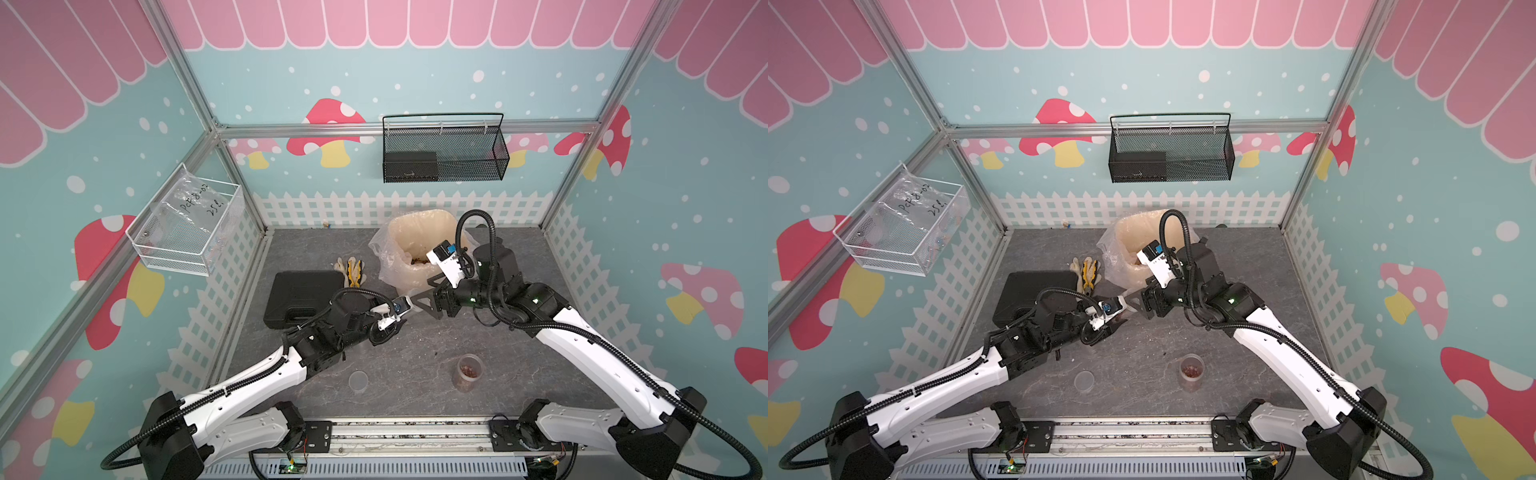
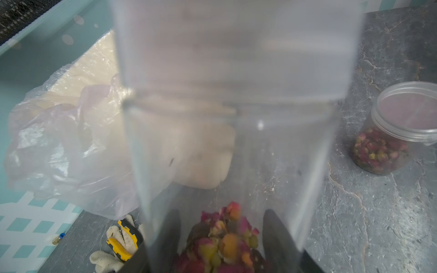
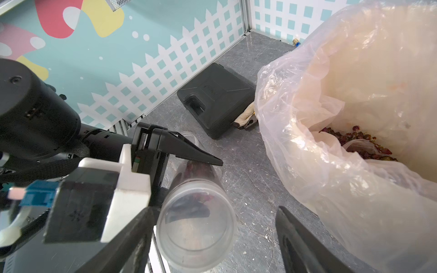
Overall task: Empty the moldy dried flower tea in the jars
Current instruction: Unscrew the lid from the jar.
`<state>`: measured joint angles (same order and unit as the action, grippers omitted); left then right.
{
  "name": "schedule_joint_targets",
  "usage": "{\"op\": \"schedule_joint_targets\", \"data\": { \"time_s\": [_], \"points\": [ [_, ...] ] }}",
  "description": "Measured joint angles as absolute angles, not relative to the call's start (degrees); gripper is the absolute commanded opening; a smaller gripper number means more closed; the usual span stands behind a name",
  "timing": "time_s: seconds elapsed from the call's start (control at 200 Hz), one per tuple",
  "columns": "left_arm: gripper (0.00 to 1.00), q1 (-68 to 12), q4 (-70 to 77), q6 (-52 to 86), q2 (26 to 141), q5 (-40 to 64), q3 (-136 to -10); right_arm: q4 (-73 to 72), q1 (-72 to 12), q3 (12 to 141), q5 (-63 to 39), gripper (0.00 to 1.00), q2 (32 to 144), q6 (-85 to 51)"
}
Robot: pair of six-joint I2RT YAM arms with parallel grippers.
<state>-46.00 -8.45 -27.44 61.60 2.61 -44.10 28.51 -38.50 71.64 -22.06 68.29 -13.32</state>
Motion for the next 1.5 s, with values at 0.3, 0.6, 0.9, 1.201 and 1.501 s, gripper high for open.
{"op": "schedule_joint_targets", "data": {
  "time_s": [0.3, 0.6, 0.9, 1.201, 1.501],
  "points": [
    [0.0, -46.6, -8.2, -27.9, 61.3, 1.3, -44.0, 29.2, -38.3, 71.6, -24.3, 0.78, 70.0, -15.3],
    [0.0, -46.6, -8.8, -28.4, 61.3, -0.3, -43.1, 28.7, -38.5, 71.7, -28.7, 0.41, 71.5, -14.1],
    [0.0, -46.6, -8.9, -28.8, 60.6, -0.3, -42.7, 30.6, -37.8, 72.1, -28.5, 0.81, 72.7, -9.5],
    [0.0, -46.7, -8.3, -28.8, 59.8, -0.5, -42.1, 33.2, -38.5, 72.2, -28.3, 0.65, 73.3, -9.0],
    [0.0, -46.6, -8.3, -28.6, 59.6, 0.5, -41.9, 33.4, -38.6, 72.3, -31.5, 0.3, 73.8, -5.1]
  ]
}}
